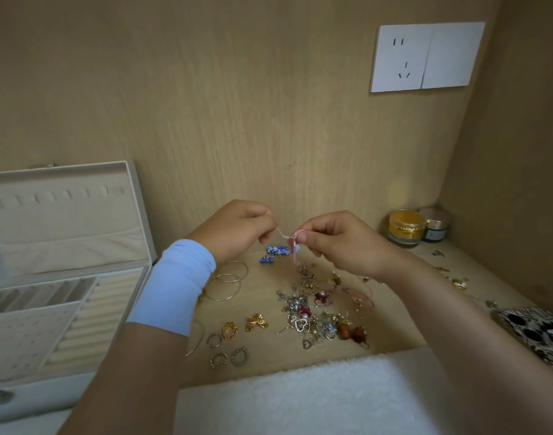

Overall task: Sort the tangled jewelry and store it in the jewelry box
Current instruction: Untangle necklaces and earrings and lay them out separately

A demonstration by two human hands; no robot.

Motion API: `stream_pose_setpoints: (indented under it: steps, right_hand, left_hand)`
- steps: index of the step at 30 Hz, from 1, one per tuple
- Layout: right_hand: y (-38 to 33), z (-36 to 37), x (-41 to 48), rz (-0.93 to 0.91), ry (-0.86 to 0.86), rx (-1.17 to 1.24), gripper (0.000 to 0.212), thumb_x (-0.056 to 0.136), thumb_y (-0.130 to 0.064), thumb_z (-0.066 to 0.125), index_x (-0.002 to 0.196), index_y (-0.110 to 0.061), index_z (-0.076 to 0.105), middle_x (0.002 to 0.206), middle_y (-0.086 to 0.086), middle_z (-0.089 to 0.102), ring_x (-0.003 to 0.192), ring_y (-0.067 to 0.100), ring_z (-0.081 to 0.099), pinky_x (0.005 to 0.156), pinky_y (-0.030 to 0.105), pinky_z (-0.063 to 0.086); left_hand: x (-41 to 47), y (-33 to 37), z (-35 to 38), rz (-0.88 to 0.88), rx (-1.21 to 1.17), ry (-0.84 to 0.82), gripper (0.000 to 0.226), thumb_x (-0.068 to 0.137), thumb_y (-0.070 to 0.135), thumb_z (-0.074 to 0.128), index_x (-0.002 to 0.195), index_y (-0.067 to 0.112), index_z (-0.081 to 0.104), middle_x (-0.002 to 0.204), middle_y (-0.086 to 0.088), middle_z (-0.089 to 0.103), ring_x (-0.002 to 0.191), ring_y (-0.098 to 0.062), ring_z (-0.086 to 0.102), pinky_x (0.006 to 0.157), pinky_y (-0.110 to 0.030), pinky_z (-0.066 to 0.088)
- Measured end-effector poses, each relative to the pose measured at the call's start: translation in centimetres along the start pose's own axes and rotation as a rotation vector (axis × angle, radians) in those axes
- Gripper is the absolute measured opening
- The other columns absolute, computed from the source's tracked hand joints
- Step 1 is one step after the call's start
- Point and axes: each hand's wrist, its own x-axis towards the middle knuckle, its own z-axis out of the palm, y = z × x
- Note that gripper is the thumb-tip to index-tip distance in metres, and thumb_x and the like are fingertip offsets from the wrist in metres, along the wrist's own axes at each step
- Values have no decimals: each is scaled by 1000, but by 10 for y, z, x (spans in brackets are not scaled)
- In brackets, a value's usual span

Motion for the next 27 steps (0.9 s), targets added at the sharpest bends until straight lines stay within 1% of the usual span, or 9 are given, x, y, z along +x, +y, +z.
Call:
stream_pose_setpoints:
  steps: [5,8,12,14,17,20,22,25,27]
  right_hand:
    - [-6,-8,3,-10,49,42,16,98,-10,62,99,-1,74,44,-22,52,42,-7,49,45,6,37]
    - [-3,-8,3,-10,64,41,18,98,-13,62,101,0,74,42,-23,50,42,-8,49,45,5,37]
    - [1,-3,7,28,51,90,17,100,-13,57,98,-3,70,44,-21,51,42,-6,49,44,7,37]
    - [3,-2,10,37,44,139,17,100,-17,57,93,-9,71,53,-14,49,42,0,40,44,10,31]
    - [5,0,13,52,18,194,21,102,-19,55,87,-10,67,65,2,47,46,6,32,42,15,27]
    - [3,3,13,41,21,239,25,103,-18,52,81,-11,62,68,3,52,48,11,31,41,15,26]
    - [2,3,13,29,33,246,25,103,-18,52,81,-10,62,69,2,55,49,13,31,41,15,26]
    - [3,3,13,11,50,232,22,101,-17,55,83,-10,65,69,-2,57,48,10,34,42,15,29]
    - [5,3,14,-4,62,218,20,100,-17,57,82,-12,66,64,-9,58,47,6,35,44,14,31]
  left_hand:
    - [2,-15,10,-51,-218,50,32,93,12,52,61,11,53,56,-2,46,56,-13,41,60,-21,41]
    - [4,-24,10,-89,-295,33,32,97,10,50,65,10,54,49,5,34,47,-11,35,75,-32,53]
    - [4,-29,9,-12,-198,44,18,94,20,64,77,17,70,50,17,53,46,3,48,60,-16,46]
    - [4,-30,9,38,-159,27,10,91,22,68,83,20,73,54,22,58,52,7,51,57,-9,41]
    - [8,-33,12,41,-137,-15,14,93,21,66,80,22,71,64,11,58,62,-6,53,67,-23,48]
    - [11,-34,19,27,-174,-80,20,97,16,58,80,22,65,71,9,65,73,-16,65,84,-36,56]
    - [11,-35,23,11,-201,-82,21,99,17,57,80,23,65,79,4,71,90,-24,70,97,-45,53]
    - [13,-36,27,6,-226,-58,25,99,18,56,78,26,68,91,-2,75,102,-30,68,100,-49,50]
    - [13,-34,30,5,-305,-85,21,100,12,54,84,16,67,90,-8,75,91,-32,69,97,-45,53]
